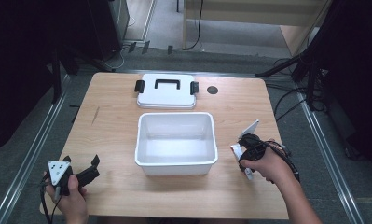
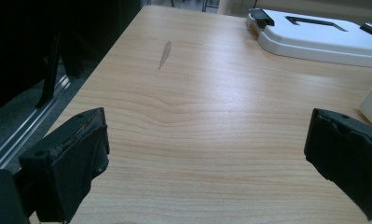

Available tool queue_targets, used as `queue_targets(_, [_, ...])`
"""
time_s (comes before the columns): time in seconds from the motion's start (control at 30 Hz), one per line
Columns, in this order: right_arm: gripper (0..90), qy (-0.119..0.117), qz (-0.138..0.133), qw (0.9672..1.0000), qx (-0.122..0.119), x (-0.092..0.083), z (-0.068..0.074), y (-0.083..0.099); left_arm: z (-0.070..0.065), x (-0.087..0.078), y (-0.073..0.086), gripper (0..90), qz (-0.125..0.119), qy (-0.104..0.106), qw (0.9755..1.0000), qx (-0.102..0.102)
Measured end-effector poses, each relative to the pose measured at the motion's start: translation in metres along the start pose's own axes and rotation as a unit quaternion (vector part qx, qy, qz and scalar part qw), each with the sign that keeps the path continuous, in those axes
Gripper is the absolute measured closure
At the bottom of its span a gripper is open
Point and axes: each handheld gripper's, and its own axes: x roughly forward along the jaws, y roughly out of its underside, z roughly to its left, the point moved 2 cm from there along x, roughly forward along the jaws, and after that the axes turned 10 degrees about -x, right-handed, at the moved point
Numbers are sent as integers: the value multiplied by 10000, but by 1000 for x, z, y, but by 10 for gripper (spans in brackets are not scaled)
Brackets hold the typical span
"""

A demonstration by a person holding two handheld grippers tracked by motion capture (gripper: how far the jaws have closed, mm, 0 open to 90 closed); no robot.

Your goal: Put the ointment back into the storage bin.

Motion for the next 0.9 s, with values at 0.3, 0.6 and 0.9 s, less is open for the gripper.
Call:
queue_targets(0.3, [675,-99,236,9996,77,9,-1,-9,0,0,0,6,22,17,10000,-9])
queue_targets(0.6, [720,-37,254,9997,12,13,0,-14,0,1,0,6,32,14,10000,-14])
queue_targets(0.9, [726,-69,139,9996,-229,-3,5,-17,1,1,0,6,33,17,10000,-34])
